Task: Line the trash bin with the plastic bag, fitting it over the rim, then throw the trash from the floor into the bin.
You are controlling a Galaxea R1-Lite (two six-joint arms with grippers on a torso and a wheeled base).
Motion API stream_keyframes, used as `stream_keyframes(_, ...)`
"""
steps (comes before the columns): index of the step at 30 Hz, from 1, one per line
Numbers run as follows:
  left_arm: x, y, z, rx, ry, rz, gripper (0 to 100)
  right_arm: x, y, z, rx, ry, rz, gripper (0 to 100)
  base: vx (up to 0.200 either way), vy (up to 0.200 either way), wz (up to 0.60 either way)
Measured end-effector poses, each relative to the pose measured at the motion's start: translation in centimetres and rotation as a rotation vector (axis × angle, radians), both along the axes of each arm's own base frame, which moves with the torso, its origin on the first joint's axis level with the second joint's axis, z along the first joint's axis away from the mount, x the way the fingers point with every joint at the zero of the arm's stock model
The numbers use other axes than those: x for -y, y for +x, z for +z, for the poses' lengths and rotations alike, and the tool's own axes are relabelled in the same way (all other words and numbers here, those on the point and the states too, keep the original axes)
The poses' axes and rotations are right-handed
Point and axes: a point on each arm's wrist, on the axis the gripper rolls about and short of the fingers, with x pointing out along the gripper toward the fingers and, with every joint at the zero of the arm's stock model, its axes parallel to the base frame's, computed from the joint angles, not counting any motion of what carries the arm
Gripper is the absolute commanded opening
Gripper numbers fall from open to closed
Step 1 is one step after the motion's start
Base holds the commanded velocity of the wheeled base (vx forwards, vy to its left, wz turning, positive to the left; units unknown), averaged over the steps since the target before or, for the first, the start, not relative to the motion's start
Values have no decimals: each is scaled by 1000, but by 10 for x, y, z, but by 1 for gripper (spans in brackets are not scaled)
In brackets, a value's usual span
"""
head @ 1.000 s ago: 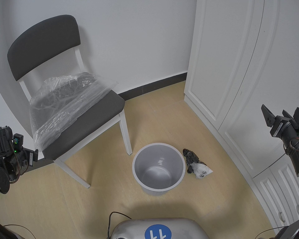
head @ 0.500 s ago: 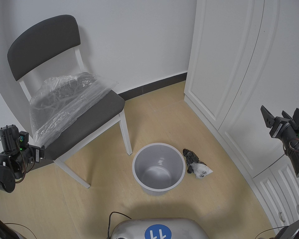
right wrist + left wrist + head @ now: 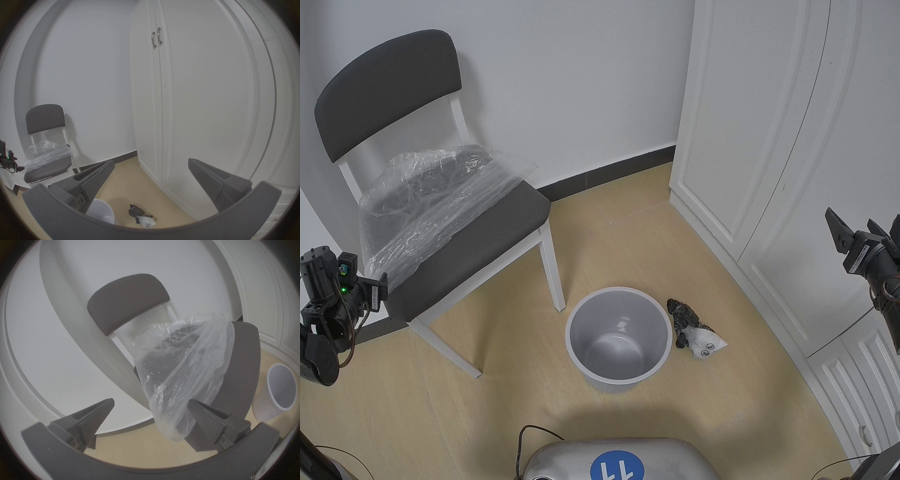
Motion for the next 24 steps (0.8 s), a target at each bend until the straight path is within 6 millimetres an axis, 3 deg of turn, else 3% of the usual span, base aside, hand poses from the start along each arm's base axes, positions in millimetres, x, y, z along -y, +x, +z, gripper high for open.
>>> stream_keyframes(12,-4,8,-9,74,162,-8,100,1,-1,3,15,8,-2,100,0,0,0)
stream_keyframes(24,-4,9,-35,16,209,-22,100,4,-2,5,26,6,10,100,0,0,0)
